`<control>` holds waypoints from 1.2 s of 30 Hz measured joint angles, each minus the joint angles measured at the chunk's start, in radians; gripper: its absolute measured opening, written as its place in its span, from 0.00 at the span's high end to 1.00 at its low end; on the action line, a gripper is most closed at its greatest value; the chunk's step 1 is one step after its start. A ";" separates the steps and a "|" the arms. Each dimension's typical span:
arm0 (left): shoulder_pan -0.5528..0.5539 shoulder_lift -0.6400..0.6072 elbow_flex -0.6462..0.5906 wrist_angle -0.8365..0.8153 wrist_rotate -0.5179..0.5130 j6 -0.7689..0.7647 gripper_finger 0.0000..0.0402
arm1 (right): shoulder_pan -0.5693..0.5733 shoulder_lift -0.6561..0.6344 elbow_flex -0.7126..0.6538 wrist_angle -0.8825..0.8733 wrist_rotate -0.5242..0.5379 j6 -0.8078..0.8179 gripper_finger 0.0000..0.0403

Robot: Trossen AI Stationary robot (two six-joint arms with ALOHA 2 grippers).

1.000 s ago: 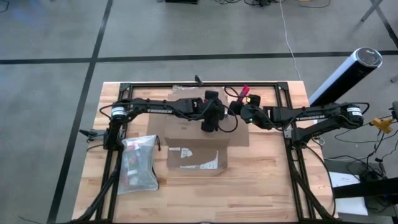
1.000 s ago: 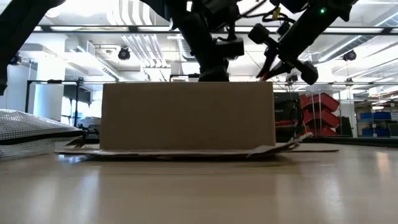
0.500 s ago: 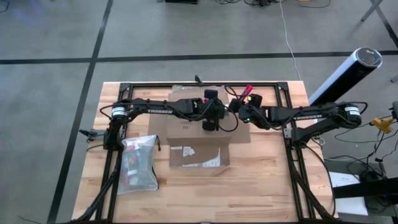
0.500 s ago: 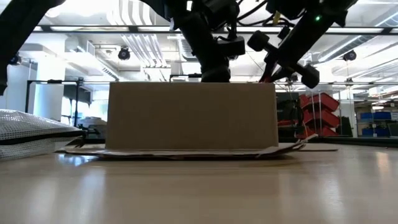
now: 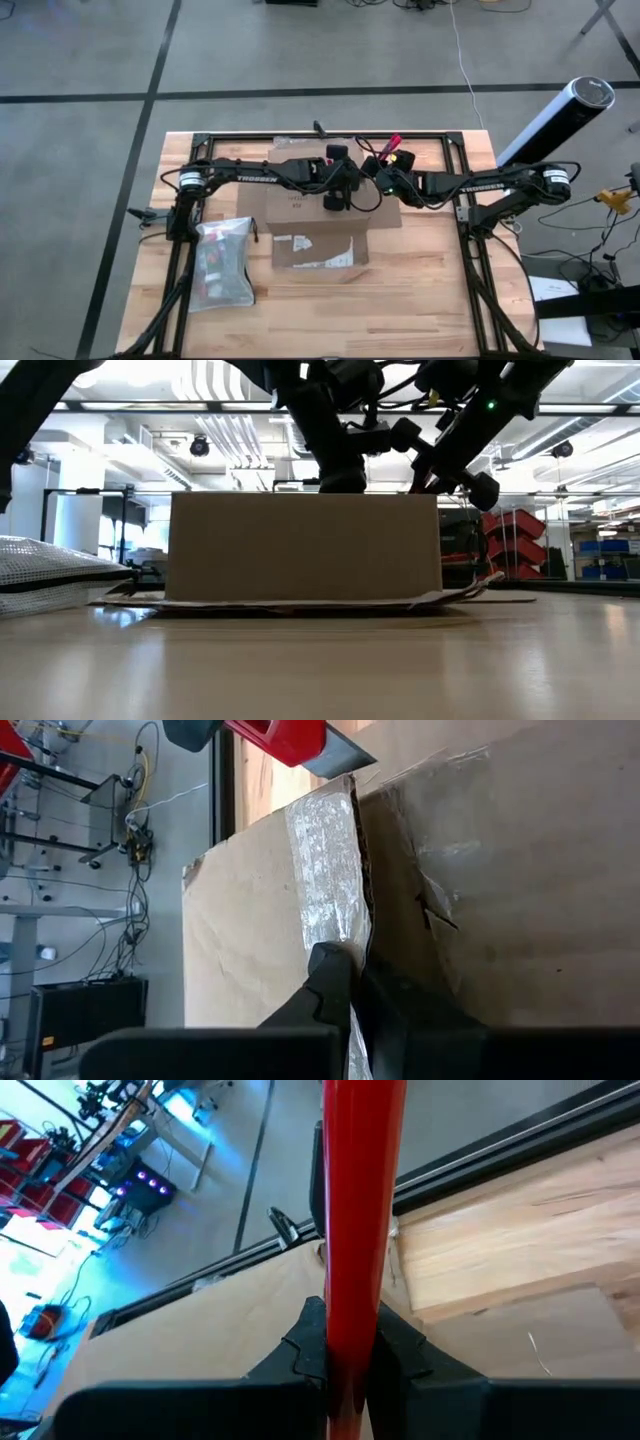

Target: Unpack boxes

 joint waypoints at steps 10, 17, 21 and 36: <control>0.004 0.000 0.001 -0.010 0.014 -0.010 1.00 | 0.018 -0.086 -0.092 0.194 -0.034 -0.142 0.96; 0.011 -0.001 0.001 -0.022 0.038 -0.012 1.00 | 0.035 -0.304 -0.283 0.474 -0.108 -0.342 0.96; 0.014 -0.001 0.001 -0.024 0.044 -0.013 1.00 | 0.035 -0.382 -0.426 0.595 -0.108 -0.287 0.96; 0.017 -0.002 0.000 -0.008 0.060 -0.013 1.00 | 0.021 -0.038 -0.347 0.692 -0.045 0.021 0.96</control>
